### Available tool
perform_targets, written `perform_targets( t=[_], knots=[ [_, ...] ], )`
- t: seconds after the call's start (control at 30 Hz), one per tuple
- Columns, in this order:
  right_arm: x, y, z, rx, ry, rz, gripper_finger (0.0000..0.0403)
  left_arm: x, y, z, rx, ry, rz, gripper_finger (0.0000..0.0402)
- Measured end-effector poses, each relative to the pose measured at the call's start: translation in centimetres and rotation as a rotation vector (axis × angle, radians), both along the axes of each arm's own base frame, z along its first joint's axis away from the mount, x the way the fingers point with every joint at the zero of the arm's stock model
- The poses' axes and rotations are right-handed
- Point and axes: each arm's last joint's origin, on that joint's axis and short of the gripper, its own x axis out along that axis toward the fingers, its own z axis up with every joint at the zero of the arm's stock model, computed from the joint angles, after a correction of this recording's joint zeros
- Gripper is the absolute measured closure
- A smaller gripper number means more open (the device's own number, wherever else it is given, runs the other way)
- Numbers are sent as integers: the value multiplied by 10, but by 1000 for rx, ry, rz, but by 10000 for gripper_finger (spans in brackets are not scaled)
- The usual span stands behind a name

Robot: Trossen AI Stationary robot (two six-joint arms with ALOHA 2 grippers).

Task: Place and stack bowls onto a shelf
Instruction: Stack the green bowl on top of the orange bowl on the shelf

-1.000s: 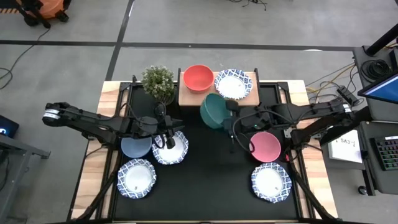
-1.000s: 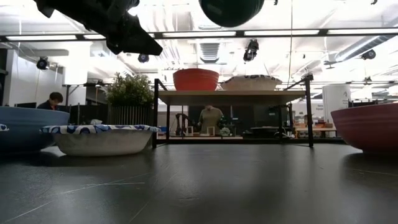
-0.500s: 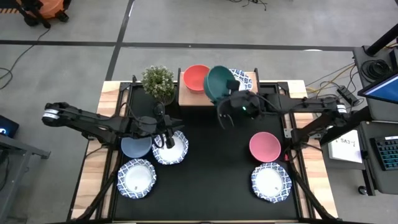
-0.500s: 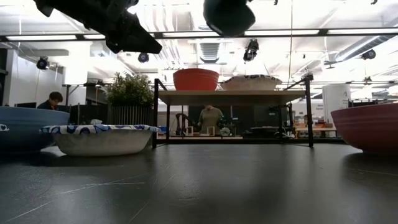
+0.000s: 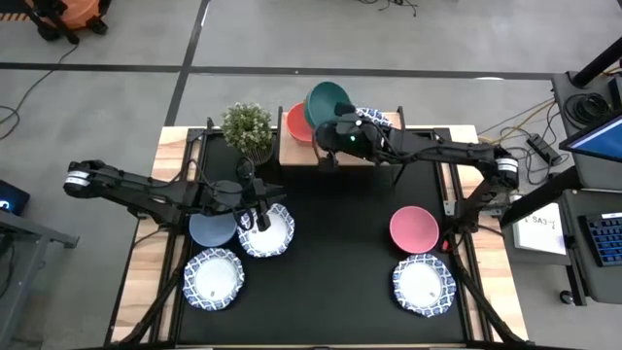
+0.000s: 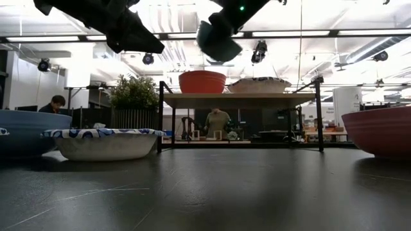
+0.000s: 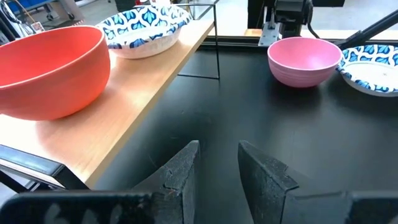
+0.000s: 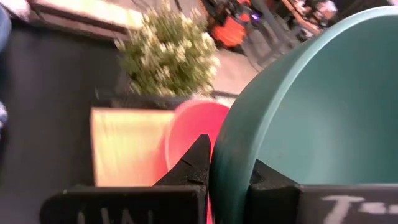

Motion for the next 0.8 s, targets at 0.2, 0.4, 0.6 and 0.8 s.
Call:
perform_targets(
  t=[0.2,0.4,0.6,0.8],
  knots=[
    [9,-14,-9,60,-45,50,367,0,0,-1,1,8,0,308],
    [14,-25,-19,79,-44,16,333,0,0,-1,1,10,0,308],
    [20,-29,-26,69,-43,15,322,0,0,-1,0,7,0,308],
    [23,-33,-29,70,-51,43,321,0,0,-1,-3,5,1,308]
  ],
)
